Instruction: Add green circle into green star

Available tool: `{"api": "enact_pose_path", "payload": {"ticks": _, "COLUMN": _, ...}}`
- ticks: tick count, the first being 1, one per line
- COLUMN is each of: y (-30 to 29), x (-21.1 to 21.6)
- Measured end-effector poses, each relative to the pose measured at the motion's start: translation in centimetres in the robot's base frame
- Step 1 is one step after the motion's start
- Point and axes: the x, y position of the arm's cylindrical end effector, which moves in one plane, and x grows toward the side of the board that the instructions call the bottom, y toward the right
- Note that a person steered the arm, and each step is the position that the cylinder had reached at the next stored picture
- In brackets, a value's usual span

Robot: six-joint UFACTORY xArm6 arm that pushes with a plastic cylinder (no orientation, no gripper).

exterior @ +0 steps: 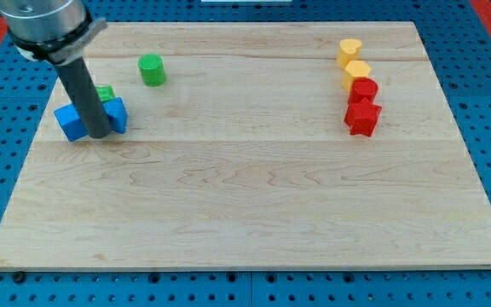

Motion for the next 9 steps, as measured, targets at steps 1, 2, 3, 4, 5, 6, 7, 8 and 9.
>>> {"api": "enact_pose_path", "payload": {"ticks": 1, "y": 2.6, "x": 0.3}}
{"api": "enact_pose_path", "payload": {"ticks": 2, "y": 11.2, "x": -3.0}}
{"api": "enact_pose_path", "payload": {"ticks": 3, "y": 13.6, "x": -6.3}}
{"api": "enact_pose_path", "payload": {"ticks": 4, "y": 13.3, "x": -11.8}}
{"api": "enact_pose_path", "payload": {"ticks": 5, "y": 8.2, "x": -18.3}}
{"api": "enact_pose_path", "payload": {"ticks": 6, "y": 4.2, "x": -13.7}}
{"api": "enact_pose_path", "payload": {"ticks": 7, "y": 4.6, "x": -10.1}}
{"api": "enact_pose_path", "payload": {"ticks": 8, "y": 4.4, "x": -10.2}}
{"api": "enact_pose_path", "payload": {"ticks": 9, "y": 0.5, "x": -10.2}}
